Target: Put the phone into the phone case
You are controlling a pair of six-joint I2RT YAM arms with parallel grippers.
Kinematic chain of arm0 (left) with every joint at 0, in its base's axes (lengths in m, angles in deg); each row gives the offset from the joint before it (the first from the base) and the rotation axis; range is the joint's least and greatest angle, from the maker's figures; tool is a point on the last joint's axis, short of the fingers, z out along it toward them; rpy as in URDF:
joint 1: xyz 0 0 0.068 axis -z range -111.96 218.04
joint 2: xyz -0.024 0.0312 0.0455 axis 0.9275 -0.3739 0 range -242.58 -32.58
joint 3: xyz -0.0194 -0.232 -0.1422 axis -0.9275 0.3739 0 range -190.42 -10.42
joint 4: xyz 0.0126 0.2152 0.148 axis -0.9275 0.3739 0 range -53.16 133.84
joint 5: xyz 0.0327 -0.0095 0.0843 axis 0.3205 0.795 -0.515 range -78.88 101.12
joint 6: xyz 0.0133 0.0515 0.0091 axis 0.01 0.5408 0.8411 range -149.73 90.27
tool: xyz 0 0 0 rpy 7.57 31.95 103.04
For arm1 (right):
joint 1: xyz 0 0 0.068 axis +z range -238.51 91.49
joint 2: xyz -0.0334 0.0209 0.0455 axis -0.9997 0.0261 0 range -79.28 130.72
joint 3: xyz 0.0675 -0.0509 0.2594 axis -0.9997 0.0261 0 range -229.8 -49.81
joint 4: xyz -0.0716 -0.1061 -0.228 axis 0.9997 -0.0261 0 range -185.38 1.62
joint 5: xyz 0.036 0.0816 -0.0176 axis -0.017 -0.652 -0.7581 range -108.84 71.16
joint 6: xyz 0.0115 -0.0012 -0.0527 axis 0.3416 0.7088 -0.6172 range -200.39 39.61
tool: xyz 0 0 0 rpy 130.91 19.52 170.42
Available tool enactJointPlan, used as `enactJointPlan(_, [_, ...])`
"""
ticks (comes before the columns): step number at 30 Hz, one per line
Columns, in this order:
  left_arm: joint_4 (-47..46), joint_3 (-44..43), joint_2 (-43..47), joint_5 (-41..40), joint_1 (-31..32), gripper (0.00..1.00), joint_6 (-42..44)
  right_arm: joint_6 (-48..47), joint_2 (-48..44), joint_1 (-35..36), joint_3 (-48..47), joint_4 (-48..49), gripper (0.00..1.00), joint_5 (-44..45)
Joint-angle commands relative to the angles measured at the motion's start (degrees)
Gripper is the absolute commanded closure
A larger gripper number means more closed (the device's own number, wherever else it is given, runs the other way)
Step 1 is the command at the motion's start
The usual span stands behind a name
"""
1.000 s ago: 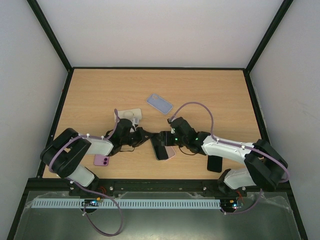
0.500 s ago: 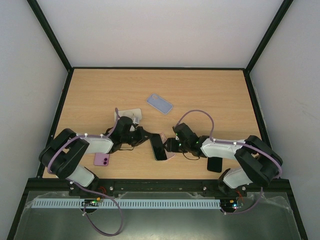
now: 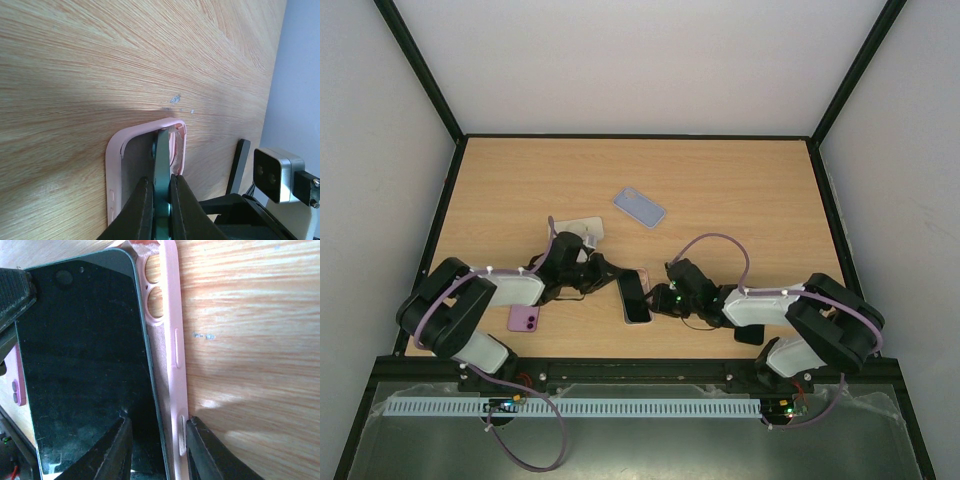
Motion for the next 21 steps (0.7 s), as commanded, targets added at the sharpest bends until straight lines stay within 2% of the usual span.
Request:
enactJointPlan(1, [-0.10,-0.58,-0.28,0.05,-0.08,0.97,2.82,3.64,-1.22,1.28,1.96,4.00,0.71,-0.56])
enactJointPlan(8, [-2.12,-2.15,-4.06,2.38,-0.01,0.97,8.72,-0.95,-0.51,1.21,2.42,5.35,0.71,3.59])
enactJointPlan(12, [-0.12,-3.33,-4.73,1.92,0.11,0.97,11.12,-1.93,-0.48,1.27,1.78,5.75,0.71,3.80])
enactJointPlan(21, [2.62,-3.23,-5.46,-1.05,1.27,0.95,7.09,2.99,1.72,1.27,3.45,11.48,0.74,0.59])
